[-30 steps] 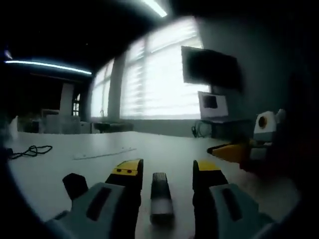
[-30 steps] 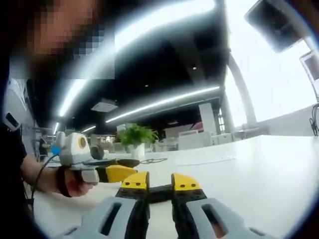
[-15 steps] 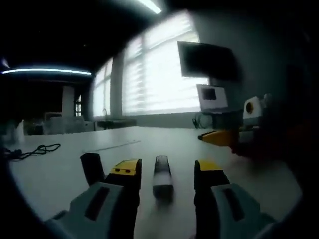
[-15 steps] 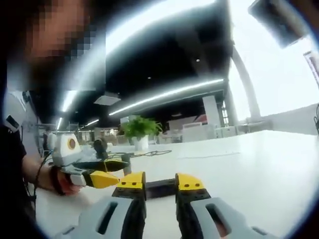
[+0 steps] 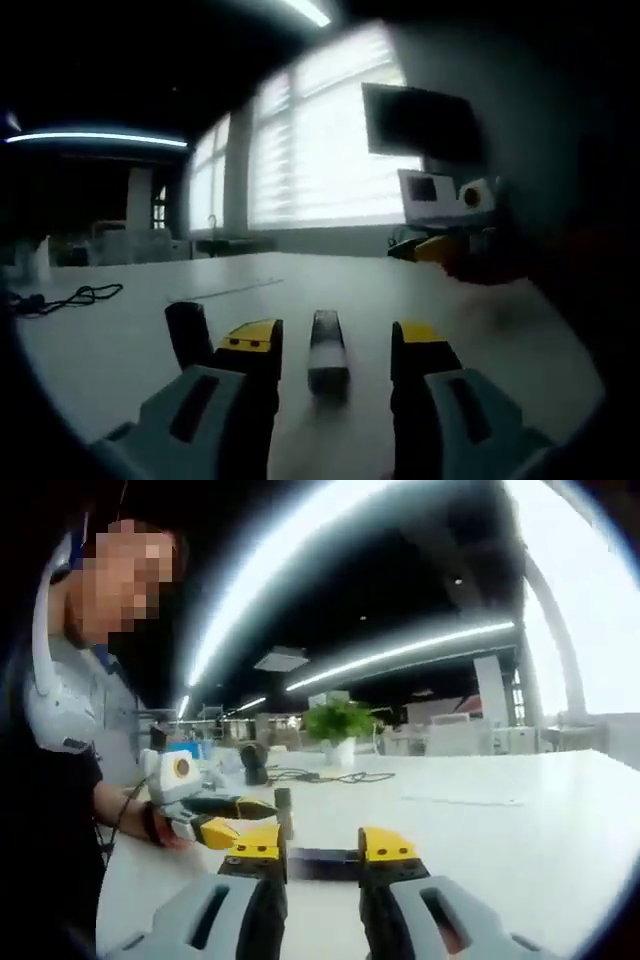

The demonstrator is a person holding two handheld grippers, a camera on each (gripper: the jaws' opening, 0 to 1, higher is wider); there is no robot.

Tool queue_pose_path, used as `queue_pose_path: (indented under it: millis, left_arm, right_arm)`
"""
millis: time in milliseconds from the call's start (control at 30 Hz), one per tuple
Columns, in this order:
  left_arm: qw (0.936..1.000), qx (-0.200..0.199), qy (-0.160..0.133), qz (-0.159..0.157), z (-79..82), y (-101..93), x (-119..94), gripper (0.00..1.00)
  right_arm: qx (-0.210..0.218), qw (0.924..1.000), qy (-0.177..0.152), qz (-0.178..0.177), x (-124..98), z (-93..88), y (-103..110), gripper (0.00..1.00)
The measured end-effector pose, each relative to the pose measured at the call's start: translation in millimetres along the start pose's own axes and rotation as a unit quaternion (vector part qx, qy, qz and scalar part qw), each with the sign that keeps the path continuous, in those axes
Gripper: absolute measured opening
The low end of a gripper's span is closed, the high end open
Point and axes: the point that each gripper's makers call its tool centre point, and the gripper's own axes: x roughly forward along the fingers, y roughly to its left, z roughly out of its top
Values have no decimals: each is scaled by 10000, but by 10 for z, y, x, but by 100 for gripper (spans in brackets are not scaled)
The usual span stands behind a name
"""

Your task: Pick up cosmetic bottle twist off cap place on table pick up cap screw tight cap place on table

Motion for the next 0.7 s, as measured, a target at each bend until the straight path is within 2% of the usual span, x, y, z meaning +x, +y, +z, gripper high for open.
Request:
queue_pose_path:
  millis: [100, 200, 333, 433, 467, 700]
  left_arm:
    - [10000, 23, 1, -83, 3, -39, -42, 34]
    - [9999, 66, 5, -112, 7, -66, -109, 34]
    - [9999, 24, 0, -140, 15, -78, -223, 34]
    - [10000, -18, 16, -53, 12, -50, -278, 34]
    - [10000, -67, -2, -32, 19, -39, -286, 34]
    - [9999, -67, -70, 31, 46, -32, -292, 34]
  right_arm:
    - [-151, 9986, 259, 428, 94, -48, -17, 29]
    - [-94, 9951, 388, 901, 178, -98, -7, 29]
    - [-357, 9878, 736, 1322, 281, -232, -86, 31]
    - [-331, 9836, 806, 1577, 361, -251, -145, 31]
    - [-313, 9797, 909, 1758, 384, -282, -151, 31]
    - [-605, 9623, 1211, 2359, 567, -396, -277, 31]
